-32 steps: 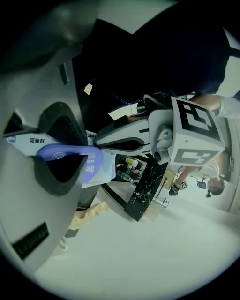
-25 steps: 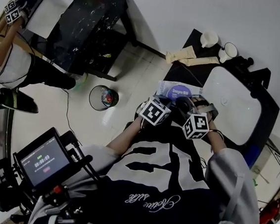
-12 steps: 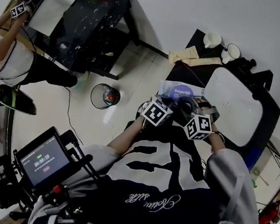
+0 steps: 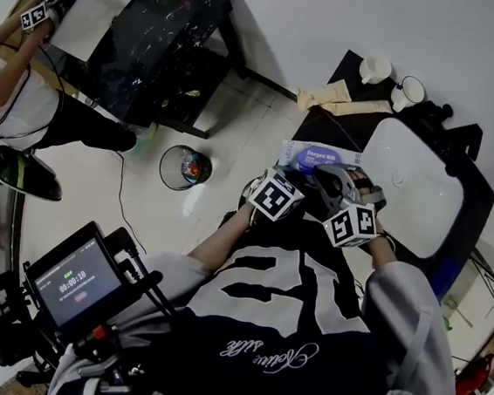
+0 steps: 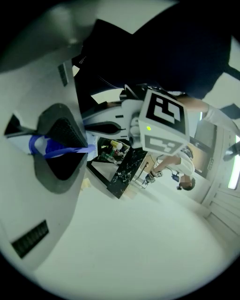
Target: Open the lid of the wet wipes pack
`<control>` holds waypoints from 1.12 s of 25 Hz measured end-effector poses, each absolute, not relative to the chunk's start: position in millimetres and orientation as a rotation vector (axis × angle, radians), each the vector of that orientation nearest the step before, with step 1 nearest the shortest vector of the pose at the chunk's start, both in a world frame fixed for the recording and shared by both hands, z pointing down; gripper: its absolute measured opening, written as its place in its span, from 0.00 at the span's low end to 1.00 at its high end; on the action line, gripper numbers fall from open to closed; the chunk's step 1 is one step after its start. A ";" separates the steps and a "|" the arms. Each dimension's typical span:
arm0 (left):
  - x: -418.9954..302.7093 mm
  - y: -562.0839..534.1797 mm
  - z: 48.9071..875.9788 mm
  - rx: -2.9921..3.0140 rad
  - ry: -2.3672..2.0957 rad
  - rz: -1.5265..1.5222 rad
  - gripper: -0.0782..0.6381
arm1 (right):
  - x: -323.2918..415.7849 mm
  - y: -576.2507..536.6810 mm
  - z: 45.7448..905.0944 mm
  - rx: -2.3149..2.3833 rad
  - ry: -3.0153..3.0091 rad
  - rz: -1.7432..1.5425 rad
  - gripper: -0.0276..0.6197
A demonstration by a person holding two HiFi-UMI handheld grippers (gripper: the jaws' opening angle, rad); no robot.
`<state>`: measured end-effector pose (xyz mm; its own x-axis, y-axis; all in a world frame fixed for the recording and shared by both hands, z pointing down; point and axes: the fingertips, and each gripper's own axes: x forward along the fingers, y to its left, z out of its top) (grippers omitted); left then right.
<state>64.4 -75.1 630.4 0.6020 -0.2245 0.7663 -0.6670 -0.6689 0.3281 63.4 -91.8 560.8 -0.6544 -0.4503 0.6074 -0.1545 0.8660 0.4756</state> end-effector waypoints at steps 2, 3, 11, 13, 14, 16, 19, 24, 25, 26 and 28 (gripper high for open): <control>64.0 -75.4 630.8 2.223 -0.702 0.939 0.11 | 59.8 -104.0 547.5 0.470 -2.304 -0.475 0.09; 65.0 -75.9 630.9 2.229 -0.704 0.929 0.11 | 59.6 -110.5 542.6 0.486 -2.314 -0.463 0.10; 65.5 -76.9 630.1 2.227 -0.697 0.931 0.11 | 71.0 -170.8 531.4 0.688 -2.335 -0.310 0.10; 65.5 -76.8 630.8 2.225 -0.697 0.935 0.11 | 73.7 -185.4 536.0 0.729 -2.324 -0.270 0.09; 65.2 -76.6 631.0 2.222 -0.697 0.939 0.11 | 74.7 -192.1 539.1 0.746 -2.320 -0.246 0.09; 65.0 -77.4 629.8 2.223 -0.700 0.942 0.11 | 76.4 -204.4 546.4 0.774 -2.313 -0.191 0.09; 65.7 -78.3 630.8 2.229 -0.706 0.937 0.11 | 79.2 -218.4 560.1 0.804 -2.291 -0.114 0.09; 65.0 -75.4 632.0 2.227 -0.703 0.950 0.11 | 83.5 -226.9 582.8 0.834 -2.247 -0.008 0.09; 65.3 -74.4 632.4 2.224 -0.701 0.950 0.11 | 84.1 -226.8 581.6 0.848 -2.248 0.004 0.09; 66.4 -74.4 632.7 2.231 -0.701 0.944 0.11 | 84.8 -226.2 577.0 0.870 -2.256 0.015 0.09; 68.6 -75.0 632.0 2.254 -0.702 0.923 0.11 | 87.2 -222.9 559.4 0.945 -2.290 0.043 0.09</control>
